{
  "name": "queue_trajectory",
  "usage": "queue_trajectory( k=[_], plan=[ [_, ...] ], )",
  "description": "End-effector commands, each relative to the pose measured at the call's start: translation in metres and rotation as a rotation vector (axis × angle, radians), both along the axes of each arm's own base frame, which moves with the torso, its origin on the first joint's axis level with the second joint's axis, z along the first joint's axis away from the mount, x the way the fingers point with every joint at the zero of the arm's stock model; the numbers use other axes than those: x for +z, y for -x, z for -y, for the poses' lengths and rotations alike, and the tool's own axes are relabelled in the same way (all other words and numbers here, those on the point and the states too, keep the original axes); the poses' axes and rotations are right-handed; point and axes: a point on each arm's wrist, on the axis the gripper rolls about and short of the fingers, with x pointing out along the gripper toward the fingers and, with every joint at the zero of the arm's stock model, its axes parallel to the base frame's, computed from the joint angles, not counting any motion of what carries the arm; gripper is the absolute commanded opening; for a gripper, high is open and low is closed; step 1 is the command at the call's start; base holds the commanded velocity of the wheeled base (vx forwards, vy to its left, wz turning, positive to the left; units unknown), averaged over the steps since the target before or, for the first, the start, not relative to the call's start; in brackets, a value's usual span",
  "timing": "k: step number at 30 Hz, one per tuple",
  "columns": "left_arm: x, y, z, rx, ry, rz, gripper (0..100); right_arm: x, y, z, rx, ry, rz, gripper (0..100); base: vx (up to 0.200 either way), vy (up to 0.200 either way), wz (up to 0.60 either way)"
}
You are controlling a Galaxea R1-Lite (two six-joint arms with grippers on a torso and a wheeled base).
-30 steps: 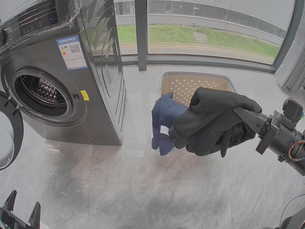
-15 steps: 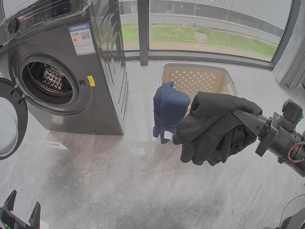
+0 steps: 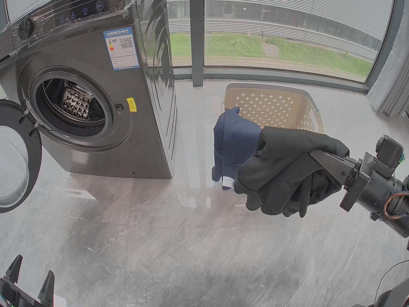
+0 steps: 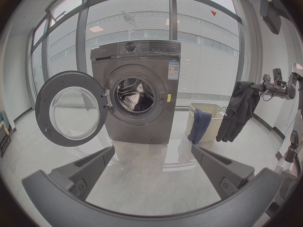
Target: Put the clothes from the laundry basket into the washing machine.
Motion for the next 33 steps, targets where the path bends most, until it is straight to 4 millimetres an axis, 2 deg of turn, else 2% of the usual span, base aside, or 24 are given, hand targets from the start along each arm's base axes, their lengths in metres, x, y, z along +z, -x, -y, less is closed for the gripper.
queue_trajectory(
  k=[1,8,25,31,33],
  plan=[
    [-0.0051,-0.0004,0.0,0.001,0.001,-0.006,100,-0.0007,-0.0011,-0.0007,0.0,0.001,-0.003,0,0.0,0.2,0.0],
    [-0.0049,-0.0003,0.0,0.001,0.007,-0.006,100,-0.0049,-0.003,-0.0022,0.0,0.01,-0.02,0,0.0,0.2,0.0],
    [-0.0049,-0.0003,0.0,0.002,0.006,-0.006,100,-0.0006,-0.0026,-0.0019,0.0,-0.001,-0.005,0,0.0,0.2,0.0],
    [-0.0049,-0.0003,0.0,0.002,-0.002,-0.006,100,-0.0006,-0.0041,0.0,-0.012,-0.001,-0.005,0,0.0,0.0,0.0],
    [-0.0047,-0.0003,0.0,0.002,-0.002,-0.004,100,-0.0006,-0.0041,0.0,-0.012,-0.001,-0.005,0,-0.2,0.0,0.0]
  ],
)
